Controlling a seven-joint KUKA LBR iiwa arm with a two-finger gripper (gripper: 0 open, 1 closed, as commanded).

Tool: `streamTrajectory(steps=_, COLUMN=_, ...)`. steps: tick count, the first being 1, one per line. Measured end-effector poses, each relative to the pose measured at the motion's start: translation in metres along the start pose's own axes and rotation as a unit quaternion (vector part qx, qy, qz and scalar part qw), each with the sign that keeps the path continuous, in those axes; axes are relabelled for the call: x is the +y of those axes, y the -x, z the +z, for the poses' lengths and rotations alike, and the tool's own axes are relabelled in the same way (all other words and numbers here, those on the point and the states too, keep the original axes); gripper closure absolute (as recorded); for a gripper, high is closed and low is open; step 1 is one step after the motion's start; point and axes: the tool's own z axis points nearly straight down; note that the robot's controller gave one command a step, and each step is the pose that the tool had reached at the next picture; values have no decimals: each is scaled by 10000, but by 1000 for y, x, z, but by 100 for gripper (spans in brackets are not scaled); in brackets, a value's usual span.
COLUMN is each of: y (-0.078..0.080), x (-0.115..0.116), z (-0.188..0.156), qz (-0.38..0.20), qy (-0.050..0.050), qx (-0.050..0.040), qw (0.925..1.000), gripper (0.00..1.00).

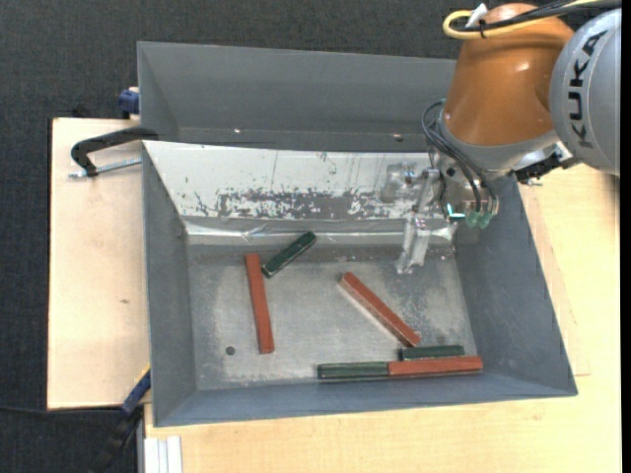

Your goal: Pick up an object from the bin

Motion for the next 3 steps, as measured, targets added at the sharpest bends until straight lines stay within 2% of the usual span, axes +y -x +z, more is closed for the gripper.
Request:
streamTrajectory(steps=1, y=1, x=0, z=-4, qz=0, qy=-1, qx=-38, qw=10000, gripper=0)
streamTrajectory(steps=2, y=-8, x=8, z=39, qz=367, qy=0, qx=-56, qw=9993, gripper=0)
streamTrajectory(steps=3, y=-5, x=25, z=96, qz=669, qy=3, qx=-47, qw=9977, gripper=0)
